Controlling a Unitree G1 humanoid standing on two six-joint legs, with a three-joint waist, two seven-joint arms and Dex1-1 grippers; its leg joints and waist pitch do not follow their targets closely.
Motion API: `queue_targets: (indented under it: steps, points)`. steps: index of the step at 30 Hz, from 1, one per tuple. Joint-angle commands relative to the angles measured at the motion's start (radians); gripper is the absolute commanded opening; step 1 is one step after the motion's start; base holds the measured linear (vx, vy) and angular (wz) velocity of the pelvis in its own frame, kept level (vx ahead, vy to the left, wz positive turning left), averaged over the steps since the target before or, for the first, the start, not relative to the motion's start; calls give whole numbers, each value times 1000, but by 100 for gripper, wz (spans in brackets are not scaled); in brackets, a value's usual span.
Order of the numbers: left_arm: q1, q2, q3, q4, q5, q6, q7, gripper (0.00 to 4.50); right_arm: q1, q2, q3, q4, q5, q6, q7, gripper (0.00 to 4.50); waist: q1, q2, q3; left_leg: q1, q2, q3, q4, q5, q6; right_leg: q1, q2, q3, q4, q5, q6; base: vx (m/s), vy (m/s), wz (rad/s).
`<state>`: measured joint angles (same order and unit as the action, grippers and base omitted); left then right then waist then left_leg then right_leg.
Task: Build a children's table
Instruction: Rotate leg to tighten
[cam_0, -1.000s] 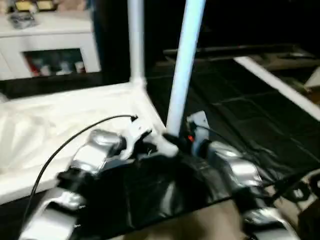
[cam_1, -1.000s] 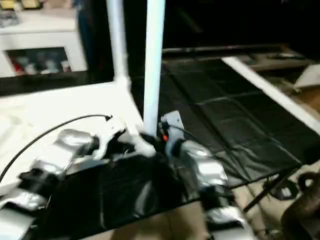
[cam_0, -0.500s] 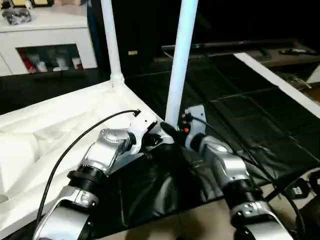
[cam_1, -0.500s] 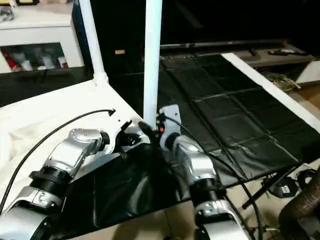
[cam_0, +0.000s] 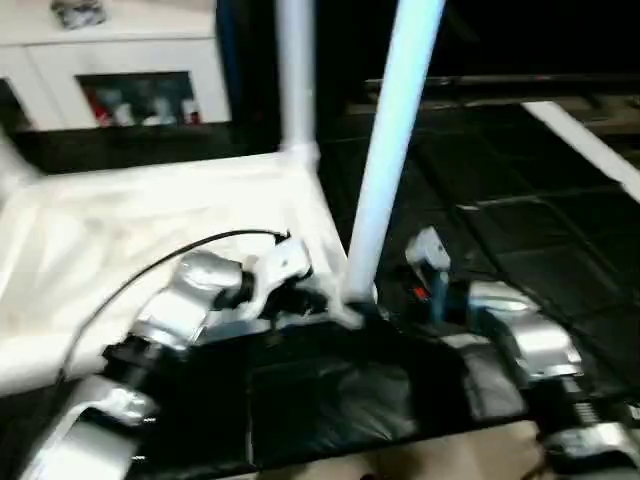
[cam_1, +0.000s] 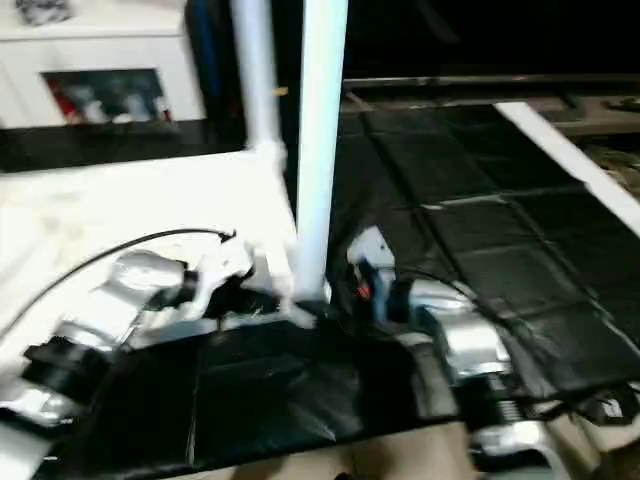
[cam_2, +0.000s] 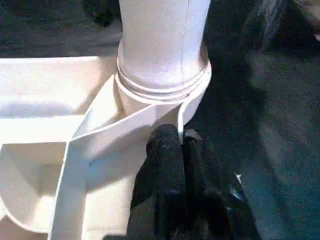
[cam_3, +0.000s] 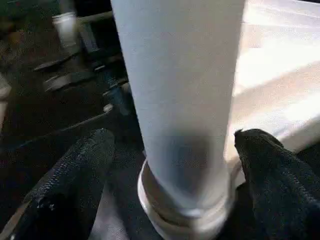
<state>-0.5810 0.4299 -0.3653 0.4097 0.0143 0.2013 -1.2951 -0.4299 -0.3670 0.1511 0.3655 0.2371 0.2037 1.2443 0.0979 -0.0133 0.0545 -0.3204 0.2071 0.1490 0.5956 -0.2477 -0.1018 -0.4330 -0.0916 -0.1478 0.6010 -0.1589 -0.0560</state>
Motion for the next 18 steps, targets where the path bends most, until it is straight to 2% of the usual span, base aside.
queue_targets:
  steps: [1,2,4,8,11,12,15,18]
  points:
    - [10,4,-72,-1,21,-35,-65,0,2,-14,21,-25,16,-3,65,412,0,1,-75,-23,21,12,-52,78,150,90,-62,72,-50,-118,-204,0,0,0]
    - [8,9,-79,2,25,-48,-78,0,-2,-20,30,-26,18,5,87,412,1,1,-72,-24,21,13,-55,31,123,90,-62,70,-61,-197,-178,0,0,0]
    - [7,17,-88,3,27,-61,-97,0,-6,-28,43,-24,18,11,112,396,3,0,-70,-19,20,15,-59,-10,96,87,-61,71,-71,-266,-153,0,0,0]
    - [-3,35,-107,16,33,-104,-149,0,-27,-35,74,-2,9,8,153,368,5,-1,-67,-15,22,15,-65,-48,69,85,-58,74,-75,-309,-136,0,0,0]
    - [-14,44,-120,30,43,-131,-170,0,-46,-16,88,21,15,5,180,331,4,-1,-63,-14,21,14,-68,-73,63,85,-59,73,-81,-352,-125,0,0,0]
    - [-16,45,-122,35,43,-138,-174,0,-51,-11,94,26,18,9,193,331,3,-2,-65,-14,21,13,-68,-74,59,87,-60,73,-81,-362,-117,0,0,0]
    - [-17,46,-123,38,42,-142,-177,0,-55,-7,98,30,18,14,205,305,5,-1,-67,-12,25,13,-67,-49,57,85,-60,76,-74,-314,-131,0,0,0]
    - [-21,44,-124,47,43,-150,-177,0,-62,-8,108,39,24,27,222,282,6,-2,-70,-17,23,13,-66,-24,60,91,-59,79,-64,-264,-147,0,0,0]
